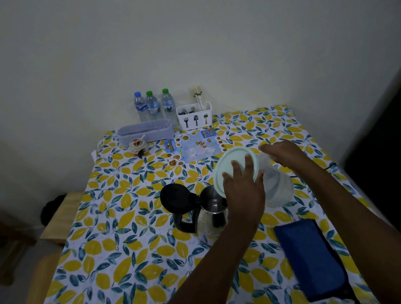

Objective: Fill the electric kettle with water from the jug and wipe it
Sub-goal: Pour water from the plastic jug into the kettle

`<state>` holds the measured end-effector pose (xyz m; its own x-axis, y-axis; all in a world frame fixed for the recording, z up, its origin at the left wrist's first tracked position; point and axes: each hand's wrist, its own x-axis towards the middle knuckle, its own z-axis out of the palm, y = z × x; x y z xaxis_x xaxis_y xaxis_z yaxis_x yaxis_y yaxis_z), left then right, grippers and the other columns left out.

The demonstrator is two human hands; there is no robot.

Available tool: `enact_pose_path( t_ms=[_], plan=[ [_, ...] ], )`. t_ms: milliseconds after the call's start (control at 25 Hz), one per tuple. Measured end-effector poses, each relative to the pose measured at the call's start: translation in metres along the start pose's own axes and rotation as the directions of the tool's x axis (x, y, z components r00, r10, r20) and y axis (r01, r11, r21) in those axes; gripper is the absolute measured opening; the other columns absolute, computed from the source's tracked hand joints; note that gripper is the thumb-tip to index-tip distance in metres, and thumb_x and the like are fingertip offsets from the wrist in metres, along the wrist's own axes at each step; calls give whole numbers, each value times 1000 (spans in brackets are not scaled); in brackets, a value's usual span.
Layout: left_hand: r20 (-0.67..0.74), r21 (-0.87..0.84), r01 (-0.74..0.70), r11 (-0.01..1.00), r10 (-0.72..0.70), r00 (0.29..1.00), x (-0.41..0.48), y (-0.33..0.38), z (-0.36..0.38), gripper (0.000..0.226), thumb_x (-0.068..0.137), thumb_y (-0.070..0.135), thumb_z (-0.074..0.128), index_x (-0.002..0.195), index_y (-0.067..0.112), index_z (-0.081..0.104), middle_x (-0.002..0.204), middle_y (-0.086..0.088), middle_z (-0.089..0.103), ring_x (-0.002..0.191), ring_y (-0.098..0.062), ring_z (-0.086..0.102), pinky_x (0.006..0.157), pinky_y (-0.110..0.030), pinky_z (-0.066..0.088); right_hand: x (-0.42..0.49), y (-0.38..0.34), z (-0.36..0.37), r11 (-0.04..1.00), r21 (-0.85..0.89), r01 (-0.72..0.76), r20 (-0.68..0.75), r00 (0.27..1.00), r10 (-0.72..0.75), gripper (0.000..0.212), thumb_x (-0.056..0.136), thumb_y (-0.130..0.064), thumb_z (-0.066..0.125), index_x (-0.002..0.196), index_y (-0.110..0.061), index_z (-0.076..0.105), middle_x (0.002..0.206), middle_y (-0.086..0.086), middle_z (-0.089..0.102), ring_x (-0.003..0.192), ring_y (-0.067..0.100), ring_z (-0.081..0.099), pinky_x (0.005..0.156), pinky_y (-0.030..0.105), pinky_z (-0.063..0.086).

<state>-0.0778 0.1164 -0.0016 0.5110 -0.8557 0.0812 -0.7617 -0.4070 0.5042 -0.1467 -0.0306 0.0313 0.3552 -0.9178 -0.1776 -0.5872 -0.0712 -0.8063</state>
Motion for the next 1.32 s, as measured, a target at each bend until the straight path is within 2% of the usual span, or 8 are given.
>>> enact_pose_path(
  t_ms=[160,360,480,640,880,1040,1200,1320],
  plan=[
    [2,94,-26,995,26,1000,0,7,5,57,102,49,25,152,25,14,159,-17,22,140,-49,25,116,-49,22,1,15,-4,992,93,-87,-13,996,89,42,65,-54,66,51,-17,50,38,-5,44,33,12,39,48,27,32],
    [12,159,-95,983,94,995,2,20,17,54,101,49,29,150,28,21,159,-15,25,139,-52,24,115,-52,23,5,49,-8,939,304,-162,-8,985,172,45,76,-46,69,46,-17,52,29,-8,45,25,6,41,35,20,33],
    [27,208,-128,970,125,992,4,27,29,53,101,50,30,149,30,25,158,-15,28,138,-52,25,116,-53,23,7,71,-6,889,407,-207,18,976,219,47,80,-42,68,41,-21,53,30,-7,47,27,8,43,44,26,34],
    [120,255,-200,946,174,977,14,42,50,55,100,50,31,150,30,20,159,-15,24,140,-53,19,117,-56,20,19,97,-16,801,446,-400,44,904,426,46,86,-35,64,53,-7,46,48,11,41,42,22,36,47,31,28],
    [254,223,-394,891,337,906,29,89,100,56,101,40,37,151,28,17,160,-18,18,143,-53,12,116,-60,19,26,163,-63,713,571,-406,-18,863,506,54,89,-33,60,45,-12,37,45,7,32,42,21,28,50,32,27],
    [373,218,-565,796,467,802,48,128,141,57,103,32,35,153,24,8,161,-22,7,144,-53,5,118,-59,14,34,219,-107,684,677,-271,-77,898,433,33,91,-31,55,64,-13,53,59,5,48,52,19,42,52,32,35],
    [454,179,-662,728,536,712,71,158,174,57,104,27,36,153,22,7,161,-24,4,144,-52,1,118,-58,12,43,251,-128,645,730,-227,-206,826,524,56,87,-35,61,40,-13,39,41,6,34,44,22,30,51,34,28],
    [468,173,-686,707,554,689,85,173,191,56,104,26,36,152,21,10,160,-24,5,144,-53,1,118,-58,12,56,259,-141,628,731,-265,-208,791,576,59,85,-37,59,39,-11,33,46,10,30,44,22,28,54,34,28]
  ],
)
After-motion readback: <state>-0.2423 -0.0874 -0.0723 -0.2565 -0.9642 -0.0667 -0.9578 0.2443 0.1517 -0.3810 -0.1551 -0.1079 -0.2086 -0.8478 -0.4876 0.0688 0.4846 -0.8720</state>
